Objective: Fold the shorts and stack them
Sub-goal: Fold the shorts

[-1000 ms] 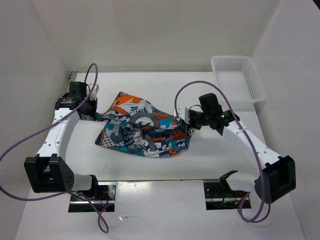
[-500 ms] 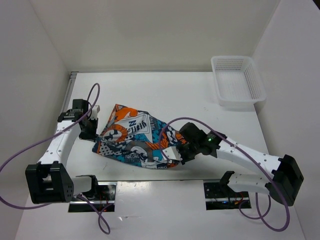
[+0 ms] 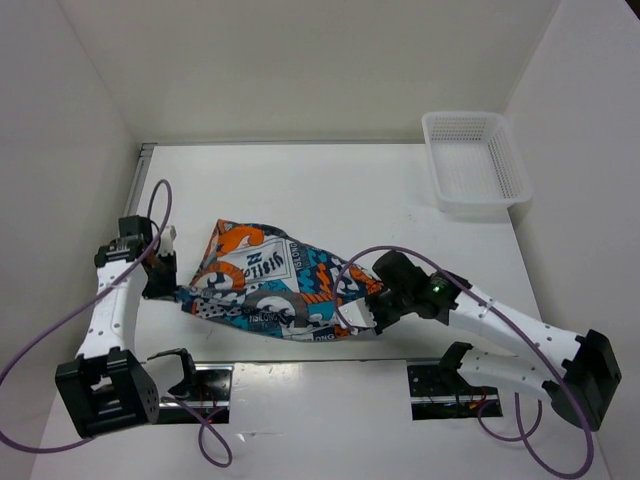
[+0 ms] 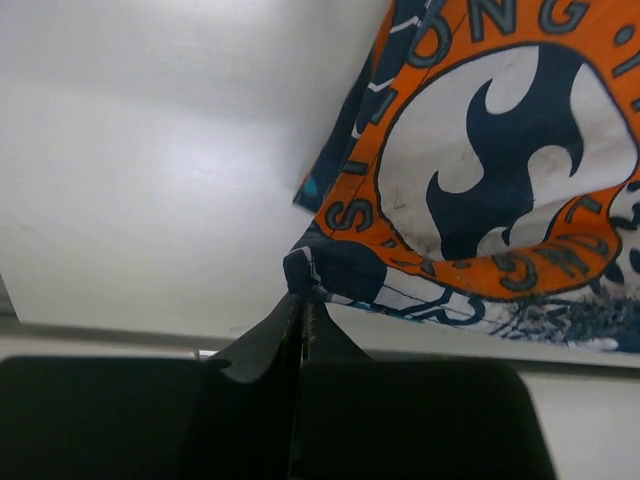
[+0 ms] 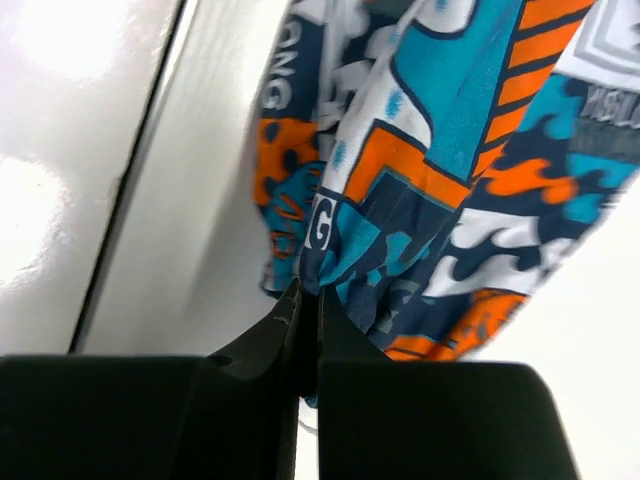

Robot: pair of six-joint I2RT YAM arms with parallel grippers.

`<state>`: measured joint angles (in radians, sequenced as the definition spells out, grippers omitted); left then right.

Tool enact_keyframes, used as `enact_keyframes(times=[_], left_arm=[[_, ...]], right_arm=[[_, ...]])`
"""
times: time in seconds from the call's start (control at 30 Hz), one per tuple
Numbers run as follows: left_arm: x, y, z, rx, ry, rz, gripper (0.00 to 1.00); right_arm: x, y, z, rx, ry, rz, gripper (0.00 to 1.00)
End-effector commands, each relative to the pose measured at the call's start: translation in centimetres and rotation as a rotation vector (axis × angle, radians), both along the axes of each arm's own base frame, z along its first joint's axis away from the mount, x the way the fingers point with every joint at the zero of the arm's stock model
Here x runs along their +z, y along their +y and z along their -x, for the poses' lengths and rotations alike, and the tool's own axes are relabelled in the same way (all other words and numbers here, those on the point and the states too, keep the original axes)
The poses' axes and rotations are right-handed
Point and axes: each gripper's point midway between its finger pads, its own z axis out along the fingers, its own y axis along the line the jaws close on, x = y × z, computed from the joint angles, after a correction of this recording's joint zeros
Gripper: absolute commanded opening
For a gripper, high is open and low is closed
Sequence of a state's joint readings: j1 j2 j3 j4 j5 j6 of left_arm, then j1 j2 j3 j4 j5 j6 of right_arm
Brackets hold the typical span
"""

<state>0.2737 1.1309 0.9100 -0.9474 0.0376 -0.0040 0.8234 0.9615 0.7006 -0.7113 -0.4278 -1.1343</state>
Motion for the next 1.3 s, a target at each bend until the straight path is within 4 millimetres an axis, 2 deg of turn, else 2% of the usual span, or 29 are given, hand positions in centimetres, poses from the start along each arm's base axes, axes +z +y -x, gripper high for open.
enact_keyframes(times=[0.0, 0.07, 0.1, 0.13, 0.17, 0.2, 0.23, 0.27, 0.3, 0.33, 0.37, 0.43, 0.47, 0.53, 0.57, 0.6, 0.63, 0.67, 0.7, 0.73, 0.77, 0.83, 0.87, 0.9, 0.93, 1.0, 1.13, 1.23, 1.27], left_arm=[[-1.4, 0.1, 3.1, 0.0, 0.06, -0.054, 0.0], [-1.8, 0.6, 3.3, -0.003, 0.04, -0.11, 0.0], [-2.8, 0.8, 3.9, 0.002, 0.058, -0.123, 0.01], [-3.0, 1.1, 3.6, 0.008, 0.038, -0.142, 0.03], [-3.4, 1.3, 3.8, 0.012, 0.045, -0.151, 0.13], [-3.4, 1.3, 3.8, 0.012, 0.045, -0.151, 0.28], [-3.9, 1.2, 4.1, 0.01, 0.065, -0.146, 0.48], [-4.1, 1.3, 4.2, 0.011, 0.085, -0.15, 0.56], [-4.0, 1.4, 3.7, 0.012, 0.075, -0.152, 0.65], [-3.4, 1.8, 2.9, 0.018, 0.056, -0.167, 0.68], [-2.8, 2.3, 2.5, 0.041, 0.038, -0.171, 0.7], [-1.2, 2.7, 1.1, 0.061, -0.018, -0.151, 0.72], [1.3, 2.3, -1.2, 0.051, -0.108, -0.111, 0.72], [3.3, 1.5, -3.9, 0.015, -0.177, -0.044, 0.75], [4.0, 0.9, -5.3, -0.015, -0.203, -0.014, 0.77], [4.1, -0.3, -7.8, -0.072, -0.21, 0.022, 0.77], [3.6, -0.8, -8.8, -0.096, -0.19, 0.031, 0.77], [1.5, -1.3, -9.8, -0.117, -0.121, 0.061, 0.83], [1.1, -2.4, -11.1, -0.156, -0.124, 0.078, 0.83], [1.0, -2.9, -12.1, -0.176, -0.128, 0.086, 0.86], [0.0, -4.0, -13.3, -0.213, -0.121, 0.099, 0.89], [-0.2, -5.0, -14.5, -0.244, -0.121, 0.1, 0.93], [-1.4, -5.5, -14.9, -0.258, -0.103, 0.116, 0.96], [-1.5, -6.2, -15.2, -0.277, -0.098, 0.132, 1.0], [-2.6, -6.4, -15.4, -0.279, -0.076, 0.147, 1.0], [-2.8, -7.4, -16.2, -0.308, -0.085, 0.156, 1.0], [-4.5, -6.8, -17.2, -0.295, -0.077, 0.124, 1.0], [-5.3, -6.3, -17.8, -0.286, -0.079, 0.098, 0.89], [-6.0, -6.1, -17.6, -0.282, -0.064, 0.091, 0.83]], right_arm=[[-2.7, -0.5, 0.5, 0.031, 0.025, 0.074, 0.0], [-3.2, -0.7, 0.4, 0.056, 0.0, 0.086, 0.04], [-3.7, -0.7, 0.7, 0.075, -0.002, 0.092, 0.22], [-3.5, -0.7, 0.7, 0.075, -0.009, 0.085, 0.37], [-3.6, -0.6, 1.1, 0.098, -0.017, 0.083, 0.54], [-3.0, -0.2, 1.3, 0.102, -0.032, 0.058, 0.97], [-2.2, 0.2, 1.0, 0.084, -0.043, 0.029, 1.0], [-1.5, 0.5, 1.1, 0.075, -0.044, 0.01, 1.0], [0.2, 0.7, 1.0, 0.065, -0.057, -0.015, 1.0], [1.5, 0.9, 0.8, 0.052, -0.065, -0.038, 1.0], [4.6, 1.7, 0.3, 0.032, -0.097, -0.1, 1.0], [9.2, 2.3, -0.6, -0.096, -0.114, -0.233, 1.0], [11.8, 2.5, -1.6, -0.167, -0.135, -0.301, 0.98], [13.0, 2.4, -4.1, -0.356, -0.113, -0.364, 0.88], [12.1, 2.1, -5.0, -0.407, -0.08, -0.343, 0.85], [9.8, 1.8, -7.0, -0.508, 0.016, -0.302, 0.81], [8.2, 1.5, -8.1, -0.568, 0.077, -0.275, 0.79], [6.7, 1.2, -9.2, -0.621, 0.148, -0.249, 0.78], [5.3, -0.6, -11.3, -0.718, 0.22, -0.231, 0.78], [3.0, 0.1, -12.1, -0.744, 0.378, -0.202, 0.76], [1.6, -0.9, -13.5, -0.832, 0.496, -0.217, 0.76], [2.5, -0.8, -15.0, -0.826, 0.463, -0.28, 0.76], [2.6, -0.8, -15.4, -0.83, 0.445, -0.287, 0.76], [2.5, -1.0, -15.5, -0.838, 0.438, -0.283, 0.76], [1.6, -1.1, -15.7, -0.846, 0.447, -0.257, 0.76], [0.5, -1.2, -15.1, -0.835, 0.473, -0.226, 0.77], [-1.0, -1.3, -14.4, -0.798, 0.495, -0.186, 0.79], [-1.6, -0.9, -13.0, -0.743, 0.512, -0.133, 0.79], [-2.5, -1.0, -12.4, -0.737, 0.512, -0.101, 0.79]])
